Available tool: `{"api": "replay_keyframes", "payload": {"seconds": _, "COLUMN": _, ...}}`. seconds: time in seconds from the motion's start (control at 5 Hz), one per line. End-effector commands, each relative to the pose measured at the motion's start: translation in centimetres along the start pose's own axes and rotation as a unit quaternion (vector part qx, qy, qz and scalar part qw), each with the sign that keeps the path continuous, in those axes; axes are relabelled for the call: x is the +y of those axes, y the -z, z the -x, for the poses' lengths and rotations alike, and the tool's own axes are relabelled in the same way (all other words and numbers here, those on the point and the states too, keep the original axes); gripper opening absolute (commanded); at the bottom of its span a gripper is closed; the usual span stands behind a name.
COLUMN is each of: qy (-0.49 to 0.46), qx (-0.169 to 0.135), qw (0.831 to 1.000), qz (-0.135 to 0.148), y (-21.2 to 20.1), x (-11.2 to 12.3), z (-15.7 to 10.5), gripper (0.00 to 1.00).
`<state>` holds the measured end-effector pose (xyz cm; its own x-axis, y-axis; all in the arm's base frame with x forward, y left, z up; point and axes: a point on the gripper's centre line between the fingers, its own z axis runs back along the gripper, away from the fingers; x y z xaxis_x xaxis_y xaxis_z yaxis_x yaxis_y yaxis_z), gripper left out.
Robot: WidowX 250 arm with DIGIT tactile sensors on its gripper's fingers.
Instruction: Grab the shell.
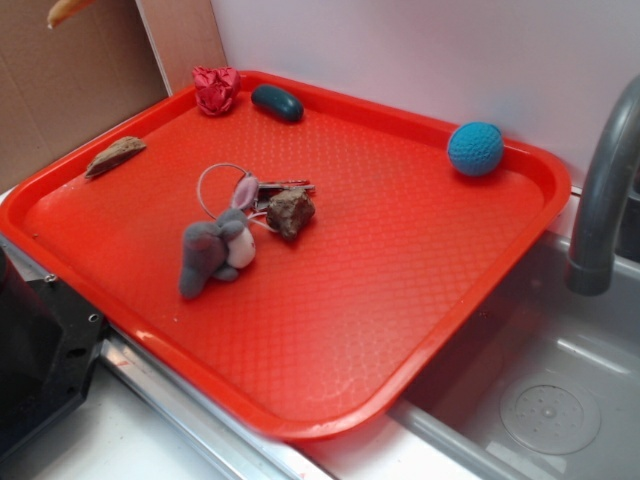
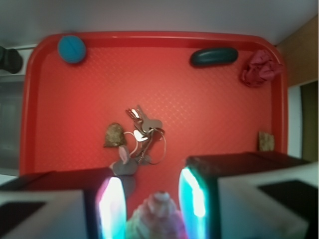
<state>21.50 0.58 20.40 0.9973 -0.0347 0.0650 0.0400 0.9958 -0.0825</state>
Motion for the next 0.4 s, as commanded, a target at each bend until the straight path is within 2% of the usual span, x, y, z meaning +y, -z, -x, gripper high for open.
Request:
{"api": "replay_keyframes", "payload": {"seconds": 0.0, "qy": 0.010, "qx": -0.018, "qw": 1.000, "qz": -0.001, "y": -1.68, "x": 0.88, "z": 1.36, "gripper": 0.00}}
{"api": "replay_keyframes", "payload": {"seconds": 0.2, "qy": 0.017, "qx": -0.023, "qw": 0.999, "qz": -0.020, "y": -1.34, "x": 0.92, "z": 1.76, "gripper": 0.00}}
